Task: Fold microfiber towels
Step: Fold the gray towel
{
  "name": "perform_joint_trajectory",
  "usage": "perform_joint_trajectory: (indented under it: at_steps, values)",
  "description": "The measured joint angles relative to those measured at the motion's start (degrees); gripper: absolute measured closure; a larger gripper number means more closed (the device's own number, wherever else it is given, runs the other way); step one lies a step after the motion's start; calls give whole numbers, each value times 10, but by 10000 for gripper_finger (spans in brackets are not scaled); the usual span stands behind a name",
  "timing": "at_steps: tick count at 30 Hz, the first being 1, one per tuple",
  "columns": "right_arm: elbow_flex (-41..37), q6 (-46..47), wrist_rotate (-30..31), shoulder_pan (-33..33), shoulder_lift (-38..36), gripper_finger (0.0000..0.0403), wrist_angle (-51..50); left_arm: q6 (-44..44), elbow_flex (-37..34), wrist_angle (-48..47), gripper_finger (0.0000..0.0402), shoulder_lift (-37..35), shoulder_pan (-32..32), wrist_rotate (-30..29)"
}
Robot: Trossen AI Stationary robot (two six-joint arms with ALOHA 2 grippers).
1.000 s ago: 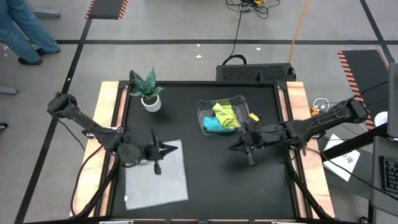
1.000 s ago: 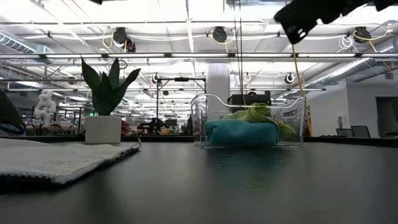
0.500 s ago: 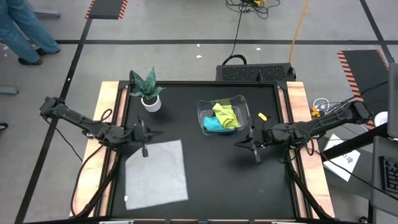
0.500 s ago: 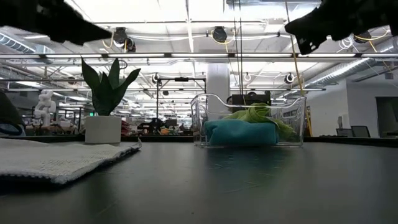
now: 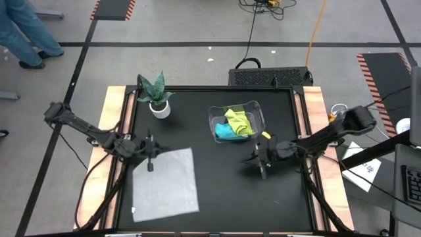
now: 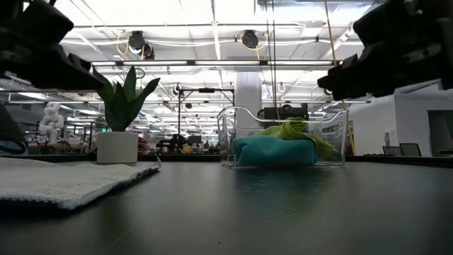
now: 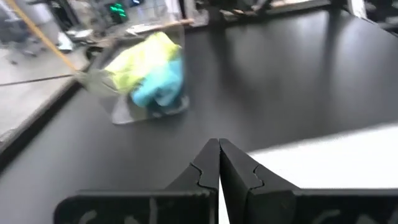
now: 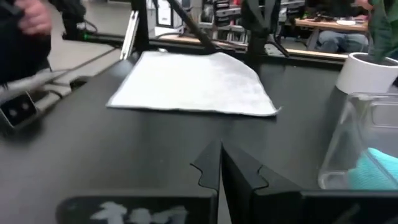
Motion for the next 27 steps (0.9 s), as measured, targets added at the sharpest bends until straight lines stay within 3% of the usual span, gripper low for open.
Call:
perform_joint_trajectory:
  at_steps: [5, 9, 12, 14, 22, 27]
  values:
    - [17, -1, -6, -1, 77, 397, 52, -10, -21, 0, 392, 1, -10, 48]
    - [38, -17, -58, -1, 119, 397, 50, -74, -22, 4, 392, 9, -16, 139]
    - [48, -17, -57, -1, 131, 397, 51, -124, -22, 12, 392, 20, -36, 224]
    - [50, -8, -55, -1, 132, 397, 51, -156, -22, 32, 392, 36, -60, 234]
    - [51, -1, -57, -1, 132, 397, 61, -206, -21, 100, 392, 139, -192, 97]
    - [68, 12, -73, -3, 132, 397, 64, -245, -21, 118, 392, 200, -233, -34]
